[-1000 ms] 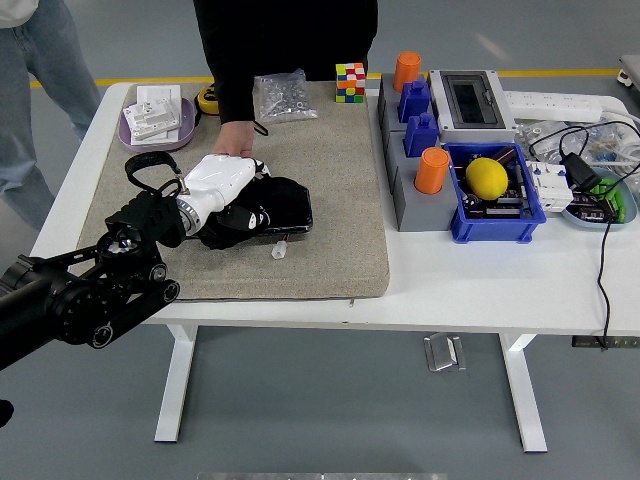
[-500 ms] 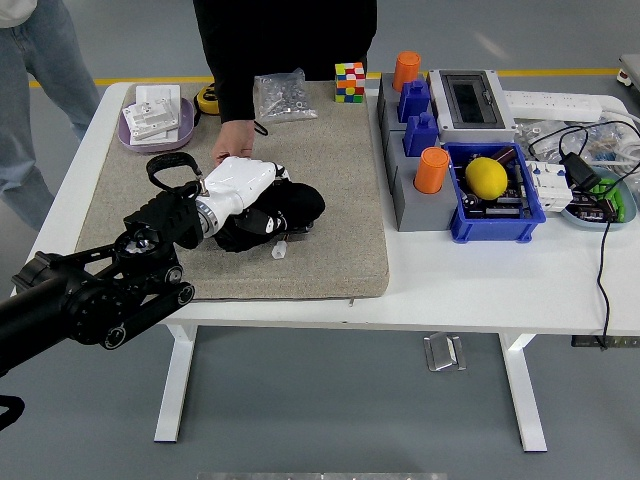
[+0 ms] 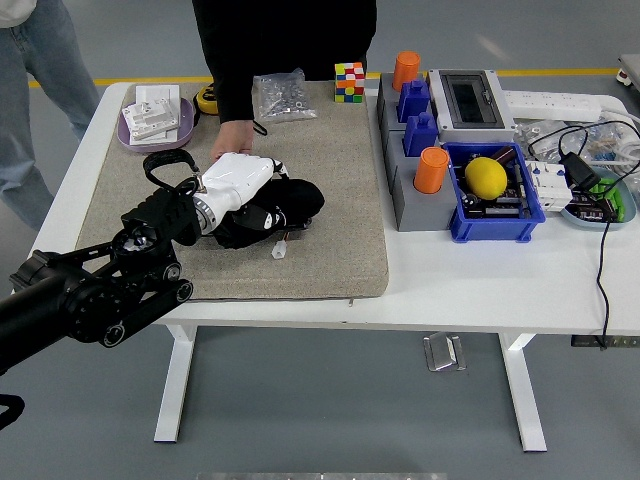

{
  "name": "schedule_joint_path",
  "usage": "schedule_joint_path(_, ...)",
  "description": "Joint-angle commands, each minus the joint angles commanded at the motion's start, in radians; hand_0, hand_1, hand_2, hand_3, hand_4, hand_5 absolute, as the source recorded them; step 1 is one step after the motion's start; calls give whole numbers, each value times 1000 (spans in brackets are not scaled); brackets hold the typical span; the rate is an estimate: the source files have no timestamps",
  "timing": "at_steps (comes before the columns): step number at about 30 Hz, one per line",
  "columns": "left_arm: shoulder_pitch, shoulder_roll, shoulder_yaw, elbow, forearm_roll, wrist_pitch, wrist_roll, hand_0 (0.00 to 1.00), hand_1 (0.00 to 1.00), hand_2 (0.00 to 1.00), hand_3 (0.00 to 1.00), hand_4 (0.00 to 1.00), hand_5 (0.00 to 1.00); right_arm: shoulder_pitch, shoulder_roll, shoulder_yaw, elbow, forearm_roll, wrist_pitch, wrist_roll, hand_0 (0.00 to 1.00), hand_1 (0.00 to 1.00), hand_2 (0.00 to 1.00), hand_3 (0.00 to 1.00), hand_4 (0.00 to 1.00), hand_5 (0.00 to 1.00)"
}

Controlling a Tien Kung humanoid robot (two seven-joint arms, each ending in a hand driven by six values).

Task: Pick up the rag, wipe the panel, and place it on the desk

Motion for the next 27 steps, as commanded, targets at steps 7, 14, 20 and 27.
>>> schedule_joint_path(7,11,16,-27,15,12,2,2,221,147,454,356,240,2,-1,1,12,-1,-8,0,0,716,640,688,593,977,425)
schedule_joint_path(14,26,39,-57,28,14,4,0,220,148,455,357,249,2,-3,0,20,-2,-12,0,0,716,641,688,593,977,425)
schedule_joint_path(20,38,46,-87,39,21,6,-2,221,148,455,358,247,2,-5,-1,16,-2,-6,0,0,717,641,688,594,977,424)
schedule_joint_path(27,48,63,-101,47,25,8,-4,219,147,454,356,243,2,-4,-2,17,-1,-6,0,0,717,641,688,593,977,423)
